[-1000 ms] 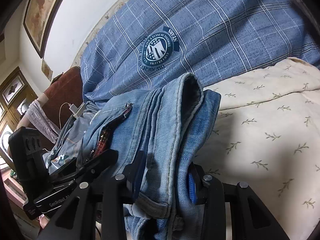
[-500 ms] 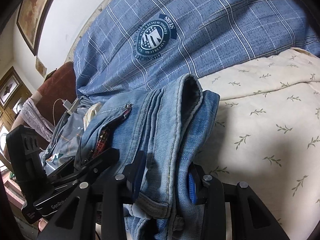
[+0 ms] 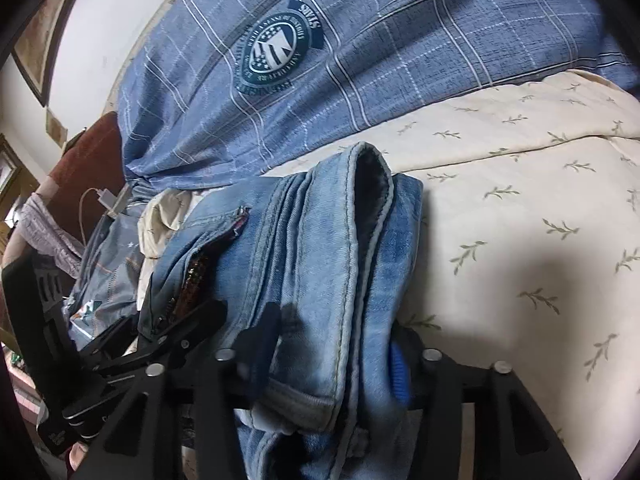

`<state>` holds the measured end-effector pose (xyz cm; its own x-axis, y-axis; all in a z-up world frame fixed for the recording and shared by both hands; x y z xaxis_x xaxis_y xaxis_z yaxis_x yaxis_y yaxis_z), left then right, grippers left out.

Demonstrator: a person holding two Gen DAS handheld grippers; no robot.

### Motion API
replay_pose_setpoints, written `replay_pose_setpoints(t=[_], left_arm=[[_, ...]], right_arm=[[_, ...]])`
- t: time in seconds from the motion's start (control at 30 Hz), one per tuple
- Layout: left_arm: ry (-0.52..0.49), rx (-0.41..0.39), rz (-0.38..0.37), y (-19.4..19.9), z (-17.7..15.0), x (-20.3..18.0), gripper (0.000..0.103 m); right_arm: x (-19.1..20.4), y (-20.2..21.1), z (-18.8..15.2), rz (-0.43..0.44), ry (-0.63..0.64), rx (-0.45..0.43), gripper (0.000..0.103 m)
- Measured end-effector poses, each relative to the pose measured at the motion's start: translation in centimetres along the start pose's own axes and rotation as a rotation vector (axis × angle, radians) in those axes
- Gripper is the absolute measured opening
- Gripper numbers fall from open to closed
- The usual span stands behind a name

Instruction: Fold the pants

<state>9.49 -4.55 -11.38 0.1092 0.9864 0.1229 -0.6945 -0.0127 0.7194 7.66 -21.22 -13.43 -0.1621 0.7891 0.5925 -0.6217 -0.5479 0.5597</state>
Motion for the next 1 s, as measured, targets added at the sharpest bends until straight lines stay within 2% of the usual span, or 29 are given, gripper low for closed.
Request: replay_pose_setpoints(t=[0.2,0.4,0.57,0.87,1.0], left_arm=[[-0.025,-0.028,0.032,0.9,-0.1,0.2,0.086],[-0.097,-0.124,0.099,2.5,-0.1,-0.2,0.086],[-0.118,-0.180,0.105,3.5,0.2,-0.9,0.086],[-0.136,-0.193,0.102,3.9,0.3,-1.9,0.086],[-0.136,-0.194,0.098,4.0,0.3,-1.9,0.086]], right_arm=[[1.3,1.7,-0.2,-0.111,0.115,-0.019,0.054],[2.2,4.1,0.0,-0.236,0.209,-0.068,0.057],[2.4,5.9,0.0,-0.341,0.263,-0.102,0.057],[3.0,8.2,0.2,-0.516,0.351,-0.166,0.057],[3.0,8.7,0.3,-0.543,0.357,-0.180,0.057]])
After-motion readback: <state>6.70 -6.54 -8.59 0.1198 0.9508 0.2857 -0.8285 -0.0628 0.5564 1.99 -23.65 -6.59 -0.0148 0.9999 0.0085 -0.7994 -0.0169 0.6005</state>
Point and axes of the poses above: each gripper's, at about its wrist camera, not at the fingertips, and y roughly against the way its jaws point, x to its left, z to its top, the point moved 4 cm from there along -y, roughly the way its jaws point, and after that the axes turned 12 degrees about z, right-handed, at the moved point
